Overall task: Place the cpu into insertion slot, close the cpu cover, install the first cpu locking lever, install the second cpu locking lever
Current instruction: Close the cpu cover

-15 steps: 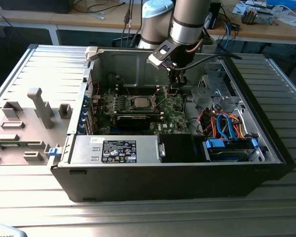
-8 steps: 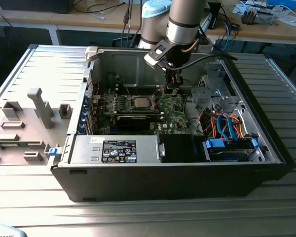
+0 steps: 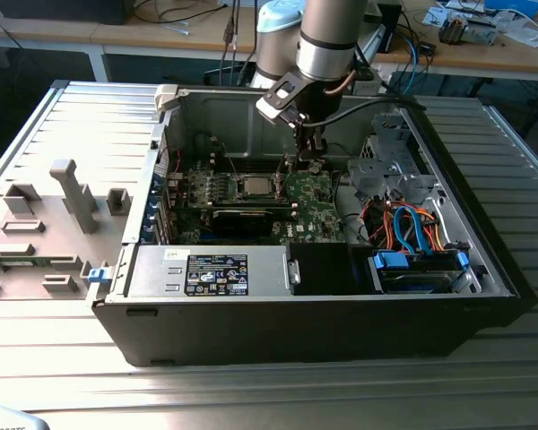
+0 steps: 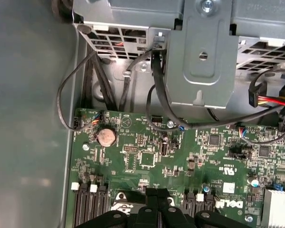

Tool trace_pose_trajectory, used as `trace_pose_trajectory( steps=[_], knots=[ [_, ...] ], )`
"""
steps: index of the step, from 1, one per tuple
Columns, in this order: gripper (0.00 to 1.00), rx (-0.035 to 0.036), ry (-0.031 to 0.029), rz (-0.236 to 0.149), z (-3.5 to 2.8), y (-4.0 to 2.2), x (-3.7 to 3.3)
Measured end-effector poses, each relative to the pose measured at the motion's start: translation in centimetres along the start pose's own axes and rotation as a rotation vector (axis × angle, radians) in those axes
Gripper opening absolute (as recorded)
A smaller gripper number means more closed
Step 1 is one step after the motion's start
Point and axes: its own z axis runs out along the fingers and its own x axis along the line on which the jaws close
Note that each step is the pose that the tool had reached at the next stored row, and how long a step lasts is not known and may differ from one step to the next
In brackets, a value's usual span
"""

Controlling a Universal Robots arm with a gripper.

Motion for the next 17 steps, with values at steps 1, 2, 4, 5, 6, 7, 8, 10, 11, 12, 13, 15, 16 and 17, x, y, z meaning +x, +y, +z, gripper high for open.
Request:
trace_pose_trajectory(
  steps=[1,2,4,5,6,7,8,10,11,12,13,15,16,17],
  knots=[
    [0.11,0.0000,-0.0001,0.000,0.00,-0.10,0.01],
    [0.11,0.0000,-0.0001,0.000,0.00,-0.20,0.02],
    [0.11,0.0000,-0.0002,0.000,0.01,-0.39,0.04],
    [0.11,0.0000,-0.0001,0.000,0.01,-0.52,0.05],
    [0.11,0.0000,-0.0001,0.000,0.01,-0.65,0.06],
    [0.11,0.0000,-0.0001,0.000,0.02,-0.93,0.09],
    [0.11,0.0000,0.0000,0.000,0.03,-1.15,0.11],
    [0.11,0.0000,-0.0001,0.000,0.03,-1.40,0.14],
    [0.11,0.0000,-0.0001,0.000,0.04,-1.59,0.16],
    [0.11,0.0000,-0.0001,0.000,0.04,-1.72,0.17],
    [0.11,0.0000,-0.0001,0.000,0.05,-1.92,0.19],
    [0.11,0.0000,-0.0001,0.000,0.06,-2.45,0.25],
    [0.11,0.0000,-0.0001,0.000,0.07,-2.62,0.26],
    [0.11,0.0001,-0.0001,0.000,0.07,-2.68,0.27]
  ],
)
